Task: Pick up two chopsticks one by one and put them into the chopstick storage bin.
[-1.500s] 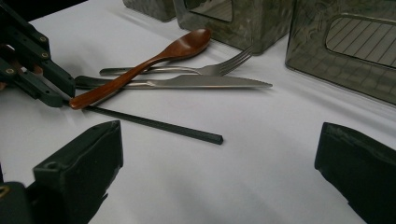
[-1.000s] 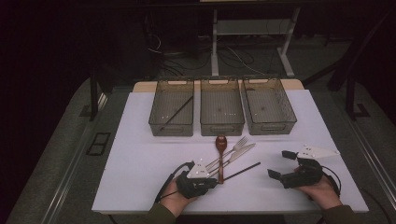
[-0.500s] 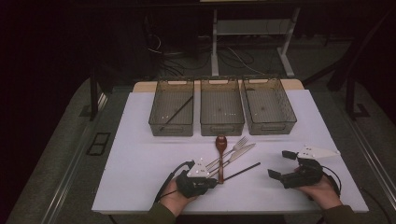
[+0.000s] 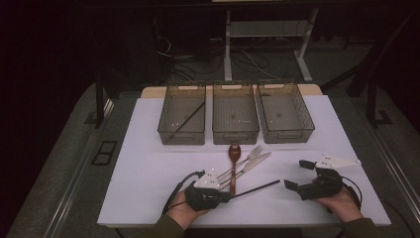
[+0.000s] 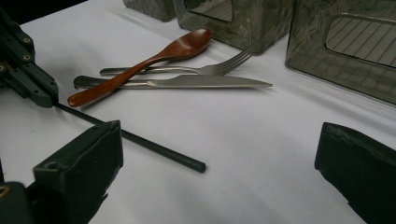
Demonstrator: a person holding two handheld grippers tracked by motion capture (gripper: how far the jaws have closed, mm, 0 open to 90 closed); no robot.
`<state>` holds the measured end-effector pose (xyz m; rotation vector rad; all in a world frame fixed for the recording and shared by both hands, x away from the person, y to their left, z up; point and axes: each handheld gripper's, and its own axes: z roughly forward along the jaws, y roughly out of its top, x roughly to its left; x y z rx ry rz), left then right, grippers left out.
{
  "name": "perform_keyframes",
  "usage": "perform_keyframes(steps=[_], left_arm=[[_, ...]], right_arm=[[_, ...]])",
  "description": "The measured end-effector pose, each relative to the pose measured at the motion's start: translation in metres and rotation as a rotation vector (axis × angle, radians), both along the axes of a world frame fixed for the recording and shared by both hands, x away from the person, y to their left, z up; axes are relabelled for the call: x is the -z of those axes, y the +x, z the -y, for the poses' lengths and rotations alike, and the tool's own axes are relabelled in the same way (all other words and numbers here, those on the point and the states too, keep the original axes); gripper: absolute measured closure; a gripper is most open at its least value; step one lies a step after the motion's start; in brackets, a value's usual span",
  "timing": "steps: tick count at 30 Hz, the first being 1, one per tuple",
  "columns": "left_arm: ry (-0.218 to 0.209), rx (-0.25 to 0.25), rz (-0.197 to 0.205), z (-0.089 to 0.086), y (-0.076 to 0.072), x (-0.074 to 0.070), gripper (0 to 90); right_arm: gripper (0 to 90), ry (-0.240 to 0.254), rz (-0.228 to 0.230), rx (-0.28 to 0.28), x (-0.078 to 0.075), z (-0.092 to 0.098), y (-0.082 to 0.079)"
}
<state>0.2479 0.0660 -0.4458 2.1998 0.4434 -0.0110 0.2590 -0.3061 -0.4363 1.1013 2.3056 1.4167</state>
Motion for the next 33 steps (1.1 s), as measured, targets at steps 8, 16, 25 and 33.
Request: perform_keyframes(steps=[8, 16, 25, 33], left_arm=[[-0.029, 0.009, 0.006, -0.002, 0.001, -0.005, 85.9], [-0.066, -0.001, 0.012, -0.008, 0.005, -0.012, 85.9], [-0.096, -0.033, 0.022, -0.015, 0.01, -0.021, 85.9], [-0.124, -0.066, 0.042, -0.025, 0.018, -0.031, 86.0]], right_arm=[[0.5, 0.001, 0.0, 0.0, 0.0, 0.0, 0.0], [0.5, -0.001, 0.002, -0.001, 0.0, -0.001, 0.0], [0.5, -0.001, 0.002, -0.001, 0.0, -0.001, 0.0], [0.5, -0.002, 0.001, -0.002, 0.0, -0.001, 0.0]])
